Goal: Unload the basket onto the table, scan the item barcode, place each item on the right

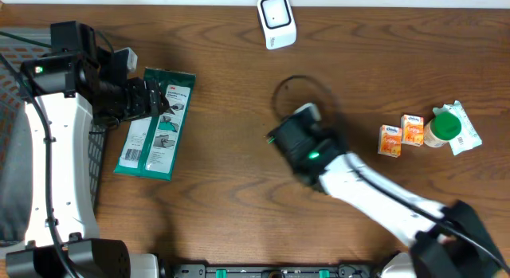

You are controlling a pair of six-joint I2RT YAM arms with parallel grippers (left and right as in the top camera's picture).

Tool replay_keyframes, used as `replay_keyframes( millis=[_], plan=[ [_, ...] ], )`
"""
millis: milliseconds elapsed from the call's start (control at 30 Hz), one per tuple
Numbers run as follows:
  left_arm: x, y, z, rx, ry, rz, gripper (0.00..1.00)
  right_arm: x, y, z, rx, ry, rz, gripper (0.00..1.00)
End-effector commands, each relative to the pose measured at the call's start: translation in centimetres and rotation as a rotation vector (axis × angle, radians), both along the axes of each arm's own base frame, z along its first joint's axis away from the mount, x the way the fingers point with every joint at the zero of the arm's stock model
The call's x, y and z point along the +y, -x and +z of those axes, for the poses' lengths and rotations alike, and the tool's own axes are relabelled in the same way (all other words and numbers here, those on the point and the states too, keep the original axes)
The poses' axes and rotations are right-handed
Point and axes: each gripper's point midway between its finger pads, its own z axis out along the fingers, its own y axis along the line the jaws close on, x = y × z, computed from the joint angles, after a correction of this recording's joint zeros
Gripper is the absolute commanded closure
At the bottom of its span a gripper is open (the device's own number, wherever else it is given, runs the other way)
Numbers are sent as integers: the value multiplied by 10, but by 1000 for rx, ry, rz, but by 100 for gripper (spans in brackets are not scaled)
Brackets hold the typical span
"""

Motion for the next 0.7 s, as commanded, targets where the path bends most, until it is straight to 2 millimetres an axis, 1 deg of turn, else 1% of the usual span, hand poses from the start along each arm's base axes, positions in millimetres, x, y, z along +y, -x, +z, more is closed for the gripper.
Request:
replay_keyframes(
  millis=[0, 33, 67, 100, 167, 233, 300, 400, 433, 567, 600, 667],
  plan=[
    [-1, 2, 4, -8, 5, 4, 13, -14, -1, -14, 1, 102, -37, 54],
    [-1, 2, 4, -8, 5, 4, 13, -13, 2, -27, 68, 37, -39, 41],
    [-1, 2, 4, -8, 5, 4, 13, -13, 4, -39, 133, -28, -44, 34],
    [-1, 2, 4, -8, 5, 4, 13, -16, 7, -56, 243, -153, -68, 32],
    [-1, 2, 4, -8, 5, 4, 13, -24, 11, -70, 355, -288, -99, 36],
    [-1, 2, 4, -8, 5, 4, 13, -29, 14, -78, 435, -390, -104, 42],
    [-1, 2, 4, -8, 5, 4, 13, -34, 16, -82, 500, -498, -108, 46],
    [-1, 2, 4, -8, 5, 4, 13, -40, 15, -82, 553, -688, -114, 59],
    [-1, 2, 4, -8, 5, 4, 13, -45, 13, -82, 553, -742, -135, 60],
    [-1, 2, 4, -8, 5, 4, 13, -68, 11, -83, 539, -833, -217, 60],
    [-1, 2, 4, -8, 5, 4, 13, -71, 13, -84, 540, -850, -230, 60],
    [-1, 2, 4, -8, 5, 4, 13, -70, 16, -87, 546, -874, -232, 58]
  ],
)
